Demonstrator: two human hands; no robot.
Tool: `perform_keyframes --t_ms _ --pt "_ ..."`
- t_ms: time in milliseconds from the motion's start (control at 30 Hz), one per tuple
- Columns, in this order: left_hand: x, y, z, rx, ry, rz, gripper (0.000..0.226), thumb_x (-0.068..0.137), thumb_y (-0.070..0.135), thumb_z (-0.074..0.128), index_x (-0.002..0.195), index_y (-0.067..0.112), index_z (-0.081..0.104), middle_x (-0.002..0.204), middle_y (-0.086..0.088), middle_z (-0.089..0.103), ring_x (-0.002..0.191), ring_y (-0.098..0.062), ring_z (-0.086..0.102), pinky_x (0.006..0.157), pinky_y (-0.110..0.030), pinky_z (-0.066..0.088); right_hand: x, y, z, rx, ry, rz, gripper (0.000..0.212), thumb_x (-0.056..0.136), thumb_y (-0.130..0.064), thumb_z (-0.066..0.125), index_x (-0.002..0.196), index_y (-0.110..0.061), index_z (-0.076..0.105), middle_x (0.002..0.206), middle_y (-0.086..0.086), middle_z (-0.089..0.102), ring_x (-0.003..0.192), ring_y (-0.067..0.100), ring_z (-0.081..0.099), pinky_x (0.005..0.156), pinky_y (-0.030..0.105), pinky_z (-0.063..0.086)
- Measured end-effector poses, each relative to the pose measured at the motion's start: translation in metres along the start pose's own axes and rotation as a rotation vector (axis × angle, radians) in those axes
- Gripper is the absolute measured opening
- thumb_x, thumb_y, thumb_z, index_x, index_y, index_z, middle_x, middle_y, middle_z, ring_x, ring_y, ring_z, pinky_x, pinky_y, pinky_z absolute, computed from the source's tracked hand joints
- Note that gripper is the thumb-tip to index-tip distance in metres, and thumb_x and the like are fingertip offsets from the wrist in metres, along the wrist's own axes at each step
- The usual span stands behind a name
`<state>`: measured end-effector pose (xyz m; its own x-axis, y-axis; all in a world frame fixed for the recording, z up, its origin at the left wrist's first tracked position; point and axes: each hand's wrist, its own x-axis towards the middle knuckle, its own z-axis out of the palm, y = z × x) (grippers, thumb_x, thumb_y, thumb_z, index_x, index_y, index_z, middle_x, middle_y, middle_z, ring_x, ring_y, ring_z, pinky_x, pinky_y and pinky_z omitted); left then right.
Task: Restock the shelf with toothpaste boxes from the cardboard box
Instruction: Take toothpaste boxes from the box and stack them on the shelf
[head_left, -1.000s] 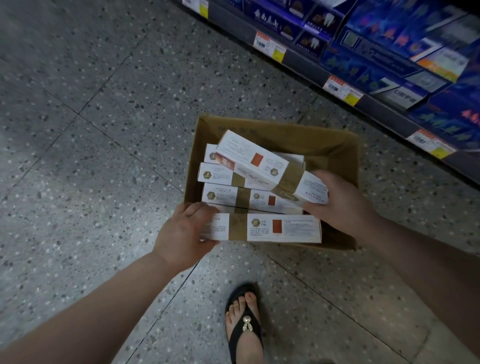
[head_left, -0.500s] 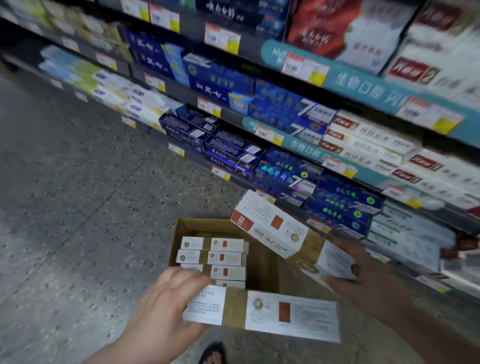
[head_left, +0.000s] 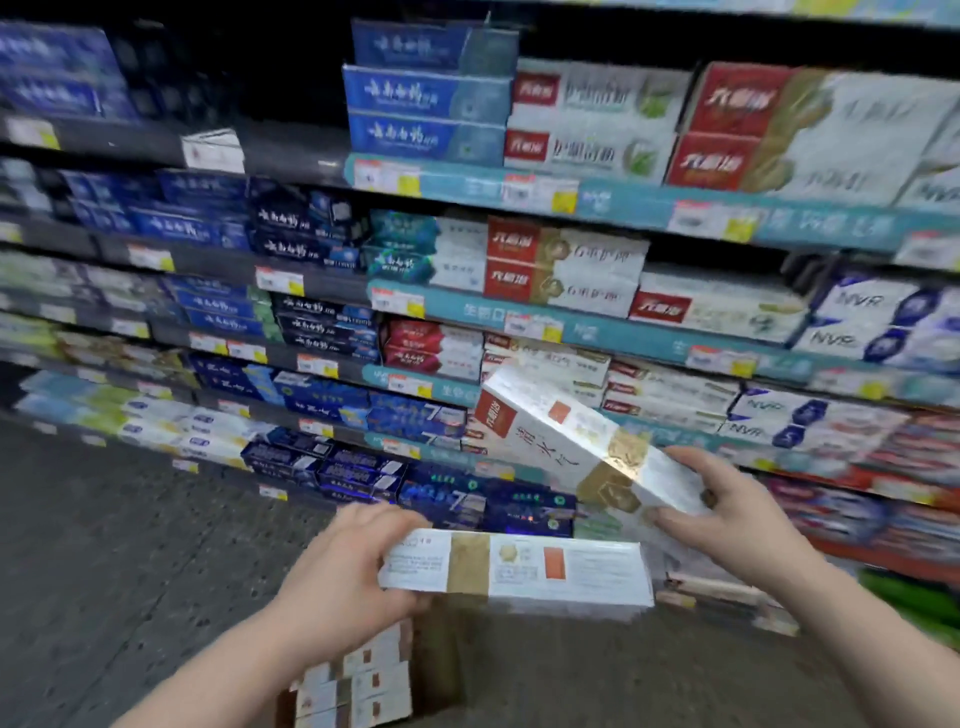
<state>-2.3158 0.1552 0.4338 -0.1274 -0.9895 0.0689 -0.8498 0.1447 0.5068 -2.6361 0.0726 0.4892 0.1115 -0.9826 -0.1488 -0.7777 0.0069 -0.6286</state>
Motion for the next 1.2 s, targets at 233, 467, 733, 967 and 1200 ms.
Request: perform_keyframes --t_ms 233,467,733,967,1200 --pt "0.053 0.113 -0.053 -0.087 -0.036 0.203 0.058 0.062 0.065 0.059 0.117 0.049 0.050 0.122 0.029 0.049 0.120 0.009 0.039 0.102 -0.020 0.035 -0.077 0.013 -0.157 0.013 0.197 -0.097 0.049 0.075 -0.026 0.070 0.109 -0.046 0.041 0.101 -0.035 0.044 0.103 0.005 0.050 0.081 0.021 0.037" --pt "0.081 0.223 -0.095 -0.161 -0.035 0.265 0.048 0.053 0.047 0.069 0.094 0.063 0.052 0.113 0.031 0.044 0.113 0.009 0.041 0.095 -0.015 0.034 -0.117 0.029 -0.264 -0.038 0.415 -0.048 0.043 0.075 -0.039 0.069 0.105 -0.048 0.040 0.107 -0.015 0.055 0.091 0.004 0.056 0.075 0.023 0.048" --pt "0.155 0.280 -0.131 -0.251 -0.067 0.252 0.046 0.058 0.028 0.081 0.093 0.045 0.056 0.106 0.014 0.056 0.094 -0.006 0.058 0.081 -0.021 0.048 -0.100 0.022 -0.343 -0.151 0.622 -0.071 0.042 0.075 -0.036 0.070 0.110 -0.036 0.047 0.096 -0.020 0.053 0.080 -0.002 0.052 0.060 0.019 0.043" --pt "0.238 0.305 -0.159 -0.305 -0.058 0.325 0.042 0.066 0.015 0.080 0.093 0.039 0.058 0.100 0.002 0.062 0.084 -0.008 0.060 0.068 -0.015 0.048 -0.021 -0.020 -0.397 -0.167 0.661 -0.157 0.041 0.076 -0.033 0.071 0.112 -0.032 0.050 0.100 -0.006 0.057 0.081 0.002 0.055 0.059 0.016 0.044" --pt "0.308 0.317 -0.185 -0.278 0.030 0.335 0.040 0.068 0.016 0.078 0.088 0.042 0.056 0.098 0.010 0.062 0.090 -0.011 0.061 0.084 -0.034 0.053 0.074 -0.074 -0.433 -0.203 0.650 -0.263 0.047 0.081 -0.034 0.065 0.125 -0.024 0.050 0.107 -0.006 0.051 0.089 0.011 0.052 0.070 0.022 0.041"
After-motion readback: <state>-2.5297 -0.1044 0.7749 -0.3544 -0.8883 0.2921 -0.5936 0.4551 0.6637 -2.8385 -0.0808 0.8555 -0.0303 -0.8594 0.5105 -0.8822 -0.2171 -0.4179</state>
